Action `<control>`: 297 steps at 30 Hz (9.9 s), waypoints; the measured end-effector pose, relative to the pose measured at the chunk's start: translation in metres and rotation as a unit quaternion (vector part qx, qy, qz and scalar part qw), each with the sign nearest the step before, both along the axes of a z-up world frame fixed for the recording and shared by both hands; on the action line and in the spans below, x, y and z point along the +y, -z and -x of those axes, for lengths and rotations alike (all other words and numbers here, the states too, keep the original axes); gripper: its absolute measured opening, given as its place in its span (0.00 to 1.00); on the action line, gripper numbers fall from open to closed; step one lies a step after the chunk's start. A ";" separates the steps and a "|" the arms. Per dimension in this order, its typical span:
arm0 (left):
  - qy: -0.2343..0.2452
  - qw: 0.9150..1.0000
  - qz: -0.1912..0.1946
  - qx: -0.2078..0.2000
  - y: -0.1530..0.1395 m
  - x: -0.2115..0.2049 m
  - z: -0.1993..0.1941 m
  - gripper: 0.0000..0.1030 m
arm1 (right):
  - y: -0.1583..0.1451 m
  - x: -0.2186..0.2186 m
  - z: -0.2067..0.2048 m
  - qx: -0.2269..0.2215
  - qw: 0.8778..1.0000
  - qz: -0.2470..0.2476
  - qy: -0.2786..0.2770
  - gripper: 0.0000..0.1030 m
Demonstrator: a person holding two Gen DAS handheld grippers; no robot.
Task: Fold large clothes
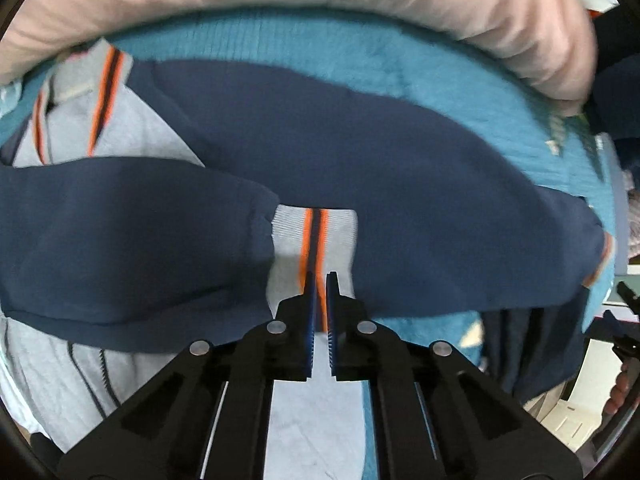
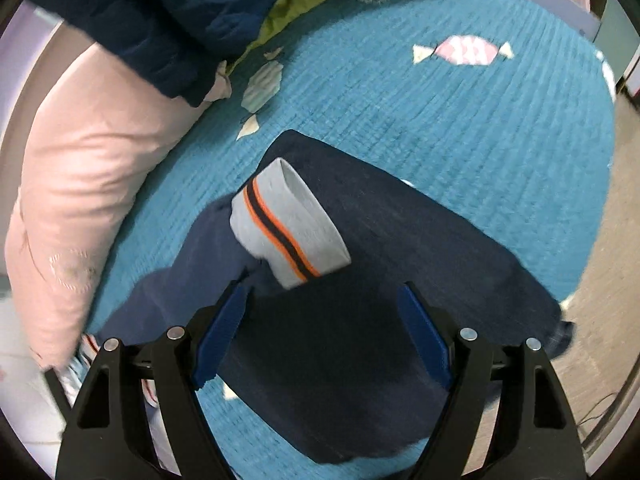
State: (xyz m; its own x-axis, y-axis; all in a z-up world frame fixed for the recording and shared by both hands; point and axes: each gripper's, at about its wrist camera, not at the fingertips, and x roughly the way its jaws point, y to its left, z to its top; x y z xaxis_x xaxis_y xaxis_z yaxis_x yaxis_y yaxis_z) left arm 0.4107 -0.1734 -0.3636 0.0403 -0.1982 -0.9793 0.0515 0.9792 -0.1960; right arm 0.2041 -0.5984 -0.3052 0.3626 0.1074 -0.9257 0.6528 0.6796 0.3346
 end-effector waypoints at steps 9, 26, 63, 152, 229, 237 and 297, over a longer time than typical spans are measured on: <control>0.016 1.000 -0.022 0.002 0.036 -0.003 -0.006 0.03 | 0.041 -0.007 -0.026 -0.033 0.996 -0.065 0.043 0.66; 0.023 1.000 0.017 0.000 0.003 0.007 -0.002 0.03 | -0.015 0.017 -0.010 -0.078 0.996 -0.035 0.002 0.12; -0.087 0.987 0.024 -0.132 -0.155 0.282 0.102 0.11 | -0.173 0.443 -0.057 -0.163 0.931 -0.043 -0.325 0.12; -0.123 0.983 0.114 -0.071 -0.056 0.366 0.081 0.22 | 0.004 0.600 -0.121 0.020 0.901 -0.012 -0.433 0.04; -0.116 0.993 -0.017 0.017 0.021 0.337 -0.042 0.03 | 0.089 0.421 -0.179 0.094 0.953 0.031 -0.287 0.04; -0.122 0.992 -0.037 -0.014 -0.025 0.327 -0.035 0.39 | 0.032 0.411 -0.151 0.057 0.952 0.057 -0.296 0.69; -0.133 0.985 -0.103 -0.037 0.042 0.390 -0.142 0.23 | 0.100 0.421 -0.242 0.103 0.942 0.029 -0.318 0.35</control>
